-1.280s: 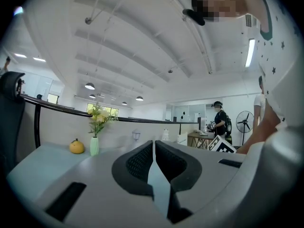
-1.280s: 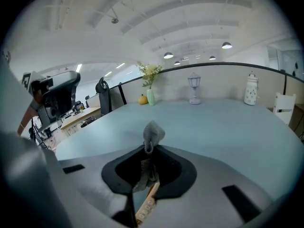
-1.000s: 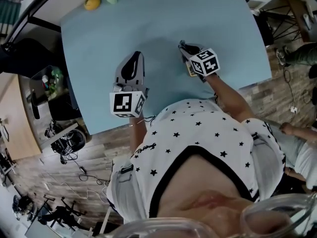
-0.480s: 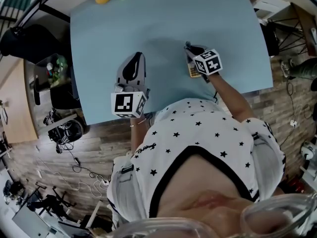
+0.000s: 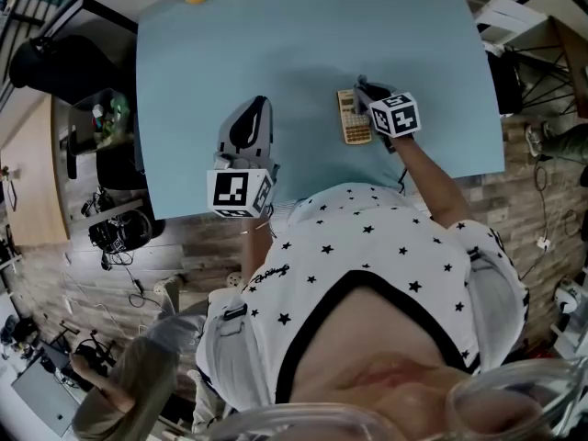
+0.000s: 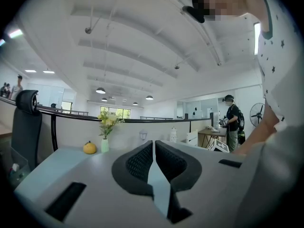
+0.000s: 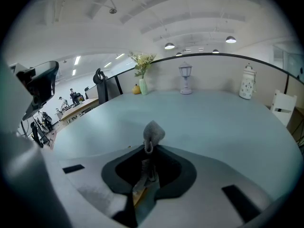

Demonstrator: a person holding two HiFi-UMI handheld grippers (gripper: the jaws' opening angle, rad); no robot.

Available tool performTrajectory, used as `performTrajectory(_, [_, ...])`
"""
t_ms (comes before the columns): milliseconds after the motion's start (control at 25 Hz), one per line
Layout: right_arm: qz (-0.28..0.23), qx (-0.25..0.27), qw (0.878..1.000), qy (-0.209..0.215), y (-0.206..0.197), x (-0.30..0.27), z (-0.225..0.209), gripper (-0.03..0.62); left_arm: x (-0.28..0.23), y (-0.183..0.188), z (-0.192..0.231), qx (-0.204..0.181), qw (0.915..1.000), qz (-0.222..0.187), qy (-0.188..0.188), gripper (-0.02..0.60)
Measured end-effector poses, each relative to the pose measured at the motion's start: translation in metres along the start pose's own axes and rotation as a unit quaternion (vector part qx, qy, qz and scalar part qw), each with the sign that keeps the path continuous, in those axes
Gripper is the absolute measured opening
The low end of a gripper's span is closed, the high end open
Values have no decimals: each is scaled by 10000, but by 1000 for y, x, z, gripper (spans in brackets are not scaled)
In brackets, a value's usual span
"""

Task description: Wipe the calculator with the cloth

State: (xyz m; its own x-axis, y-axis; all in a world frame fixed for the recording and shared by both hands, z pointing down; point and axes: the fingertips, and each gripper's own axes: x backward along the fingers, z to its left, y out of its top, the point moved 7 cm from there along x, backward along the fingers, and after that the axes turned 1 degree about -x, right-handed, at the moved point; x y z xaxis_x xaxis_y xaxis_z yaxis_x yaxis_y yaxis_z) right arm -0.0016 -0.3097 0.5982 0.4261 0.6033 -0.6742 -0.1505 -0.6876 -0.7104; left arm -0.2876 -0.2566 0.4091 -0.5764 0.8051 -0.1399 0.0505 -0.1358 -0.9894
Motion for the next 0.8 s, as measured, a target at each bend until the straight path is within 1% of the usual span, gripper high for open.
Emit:
performTrajectory(280, [6,-60,9999,112,-7,10,-17,51,-4,2,-26,-18,9999,72,78,40])
performTrajectory(520, [32,54,9997,233,-10,10,-21,51,2,4,-42,-38,9996,143,227,40])
performTrajectory(640, [-37,83,9994,341,-5,9,-16,51,11,3,-42,-37,9991,143,407,40])
performTrajectory(800, [-175,111,9975,677,1,10,5,51,20,2,-46,-35,9986,154,500,40])
